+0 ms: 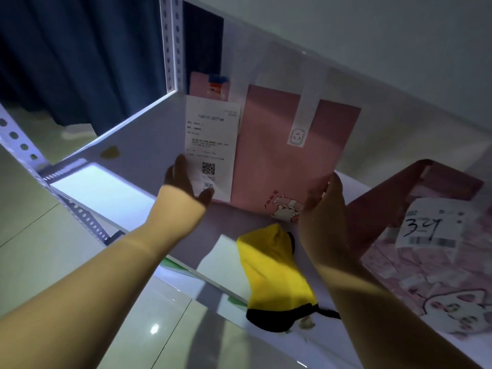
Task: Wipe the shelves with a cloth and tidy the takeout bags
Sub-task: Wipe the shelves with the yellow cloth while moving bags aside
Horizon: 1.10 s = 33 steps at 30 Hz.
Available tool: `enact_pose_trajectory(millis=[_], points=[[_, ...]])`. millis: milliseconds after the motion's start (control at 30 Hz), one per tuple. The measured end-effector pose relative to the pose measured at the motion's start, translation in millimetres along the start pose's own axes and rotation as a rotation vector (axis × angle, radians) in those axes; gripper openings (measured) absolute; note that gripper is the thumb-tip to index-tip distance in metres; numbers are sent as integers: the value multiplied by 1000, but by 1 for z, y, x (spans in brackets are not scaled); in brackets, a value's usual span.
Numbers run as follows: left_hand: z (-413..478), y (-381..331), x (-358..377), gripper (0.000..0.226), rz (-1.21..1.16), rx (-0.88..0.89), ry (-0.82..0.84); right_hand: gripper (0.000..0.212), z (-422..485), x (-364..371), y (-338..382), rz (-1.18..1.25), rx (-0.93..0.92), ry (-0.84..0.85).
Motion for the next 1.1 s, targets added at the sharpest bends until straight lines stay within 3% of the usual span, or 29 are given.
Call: enact_pose_trajectory(millis=[133, 333, 433, 533, 567, 633, 700, 767, 967, 1100], points=[[-13, -10, 19, 85, 41, 71, 16, 77, -10, 10, -13, -139, 48, 82], [-22, -6, 18, 90, -3, 63, 33, 92, -18, 7, -24, -111, 117, 77], [-34, -1, 12, 83, 17, 9, 62, 86, -38, 0, -20, -84, 88, 7], [-51, 1, 7, 62, 87, 20, 79, 66, -69, -4, -5, -149, -62, -105], [-56, 3, 6, 57, 118, 30, 80, 63, -78, 3, -2, -210, -128, -80], [-66, 10, 3, 54, 166, 39, 89, 65, -90, 31, 0, -338, -215, 123], [-76, 19, 0, 52, 193, 37, 102, 71, -100, 60, -9, -413, -191, 350], [-85, 28, -4, 50, 216, 39, 117, 70, -106, 78, -16, -518, -187, 439], [-100, 55, -19, 46, 203, -18, 104, 54, -98, 85, -22, -747, -128, 404], [-103, 64, -28, 42, 208, -33, 73, 44, -99, 88, 7, -450, -249, 409]])
Point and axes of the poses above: each hand's wrist, its own z-axis towards the middle knuckle, its own x-axis out of the palm, y = z × x, the point moved 9 cm from there along z, towards the middle knuckle, and after that the axes turned 14 degrees about -z, right-handed, at the moved point
